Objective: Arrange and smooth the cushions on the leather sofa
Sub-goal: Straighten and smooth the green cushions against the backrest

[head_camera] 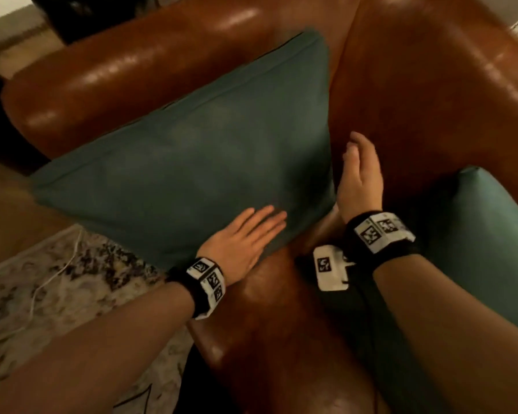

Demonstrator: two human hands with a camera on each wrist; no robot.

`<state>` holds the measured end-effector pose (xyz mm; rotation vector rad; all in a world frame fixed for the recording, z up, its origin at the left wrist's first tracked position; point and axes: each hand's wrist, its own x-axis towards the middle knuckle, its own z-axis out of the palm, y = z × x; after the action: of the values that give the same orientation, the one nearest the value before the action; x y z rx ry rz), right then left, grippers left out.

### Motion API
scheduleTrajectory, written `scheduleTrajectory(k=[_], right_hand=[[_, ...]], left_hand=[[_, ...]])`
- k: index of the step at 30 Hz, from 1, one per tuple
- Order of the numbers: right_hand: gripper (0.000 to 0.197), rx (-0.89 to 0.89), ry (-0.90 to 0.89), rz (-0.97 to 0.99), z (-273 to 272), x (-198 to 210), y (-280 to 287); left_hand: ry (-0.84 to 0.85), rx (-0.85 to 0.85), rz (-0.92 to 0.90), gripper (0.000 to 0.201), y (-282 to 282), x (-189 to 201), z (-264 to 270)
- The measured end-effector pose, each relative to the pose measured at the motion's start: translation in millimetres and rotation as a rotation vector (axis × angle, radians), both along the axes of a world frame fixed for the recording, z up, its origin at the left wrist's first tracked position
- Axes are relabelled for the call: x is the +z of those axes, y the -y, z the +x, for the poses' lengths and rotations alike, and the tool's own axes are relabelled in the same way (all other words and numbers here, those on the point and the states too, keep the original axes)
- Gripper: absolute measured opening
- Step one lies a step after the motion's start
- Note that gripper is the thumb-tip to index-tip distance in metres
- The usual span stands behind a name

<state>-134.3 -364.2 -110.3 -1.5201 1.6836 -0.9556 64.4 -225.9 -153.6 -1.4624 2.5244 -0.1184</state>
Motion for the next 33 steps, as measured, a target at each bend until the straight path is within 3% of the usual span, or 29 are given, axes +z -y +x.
scheduleTrajectory(k=[5, 8, 11, 14, 16, 18, 20, 21, 25, 29, 31, 33], right_hand=[[0.038, 0.102, -0.154, -0.094, -14, 35, 16], [0.034, 0.128, -0.176, -0.107, -5, 47, 4], [0.035, 0.35, -0.231, -0.344, 29, 63, -15], [0.039, 0.687, -0.279, -0.578, 88, 69, -23], [0.047, 0.856, -0.412, -0.626, 131, 66, -32], [0.053, 1.052, -0.644, -0.687, 160, 54, -34], [0.055, 1.193, -0.858, -0.743, 161, 40, -14], [0.057, 1.178, -0.906, -0.722, 151, 36, 1], [0.062, 0.888, -0.992, -0.571, 103, 43, 50], [0.055, 0.691, -0.851, -0.507, 108, 64, 78], [0.053, 0.751, -0.754, -0.506, 133, 78, 88], [0.052, 0.92, -0.758, -0.497, 163, 86, 88]], left_hand=[[0.356, -0.311, 0.203, 0.065, -53, -60, 23], [0.264, -0.263, 0.287, 0.055, -77, -61, 42], [-0.062, 0.003, 0.019, 0.063, -80, -22, 52], [-0.217, 0.51, -0.322, 0.066, -41, 47, 71], [-0.287, 0.901, -0.442, 0.065, -9, 75, 96], [-0.355, 1.137, -0.462, 0.064, 5, 86, 122], [-0.356, 1.147, -0.436, 0.063, 5, 81, 141], [-0.349, 1.122, -0.408, 0.062, 1, 78, 149], [-0.328, 1.099, -0.325, 0.057, -13, 83, 170], [-0.312, 1.083, -0.295, 0.053, -5, 105, 165], [-0.324, 1.019, -0.268, 0.055, 9, 115, 156], [-0.337, 0.975, -0.193, 0.058, 30, 119, 146]])
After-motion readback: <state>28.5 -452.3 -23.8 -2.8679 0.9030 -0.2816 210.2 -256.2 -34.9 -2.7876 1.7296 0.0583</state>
